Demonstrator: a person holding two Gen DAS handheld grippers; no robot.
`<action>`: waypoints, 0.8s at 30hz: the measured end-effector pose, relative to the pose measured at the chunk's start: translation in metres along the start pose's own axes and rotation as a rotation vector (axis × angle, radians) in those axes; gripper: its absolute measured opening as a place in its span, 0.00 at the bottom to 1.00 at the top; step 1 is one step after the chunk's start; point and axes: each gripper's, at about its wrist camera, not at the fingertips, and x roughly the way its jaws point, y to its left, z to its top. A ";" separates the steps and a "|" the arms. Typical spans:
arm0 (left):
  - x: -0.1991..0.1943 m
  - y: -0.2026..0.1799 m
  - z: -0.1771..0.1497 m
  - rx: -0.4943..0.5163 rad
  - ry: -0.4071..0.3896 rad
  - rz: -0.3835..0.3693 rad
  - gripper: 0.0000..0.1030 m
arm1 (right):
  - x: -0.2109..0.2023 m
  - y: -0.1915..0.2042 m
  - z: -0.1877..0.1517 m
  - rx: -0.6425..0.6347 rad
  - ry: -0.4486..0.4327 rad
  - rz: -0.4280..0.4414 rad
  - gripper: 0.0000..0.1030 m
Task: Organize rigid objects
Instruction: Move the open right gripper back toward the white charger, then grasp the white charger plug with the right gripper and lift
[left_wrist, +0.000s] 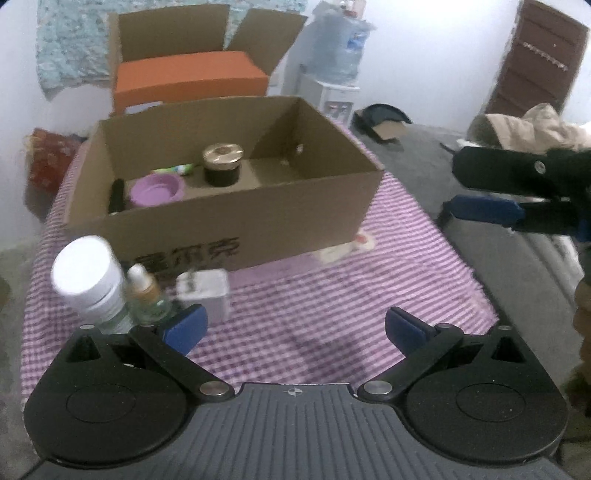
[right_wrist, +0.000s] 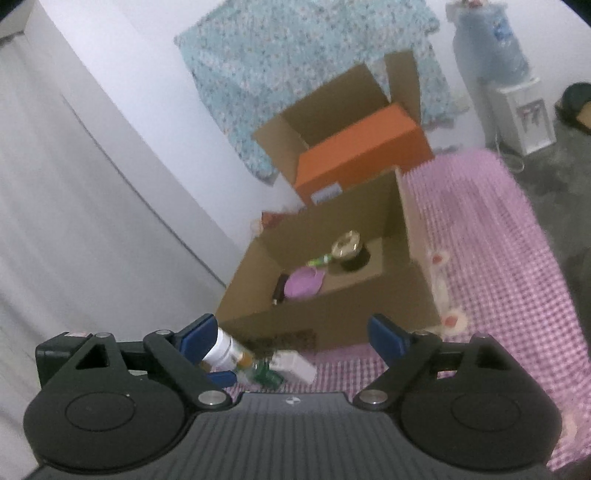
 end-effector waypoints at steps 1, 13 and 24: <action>-0.001 0.001 -0.005 0.005 -0.007 0.017 1.00 | 0.004 0.001 -0.003 -0.003 0.013 0.002 0.88; 0.027 0.000 -0.033 0.106 -0.059 0.206 0.91 | 0.096 0.009 -0.017 0.027 0.225 0.050 0.72; 0.057 0.017 -0.037 0.084 -0.063 0.227 0.67 | 0.155 0.004 -0.018 0.029 0.323 0.039 0.54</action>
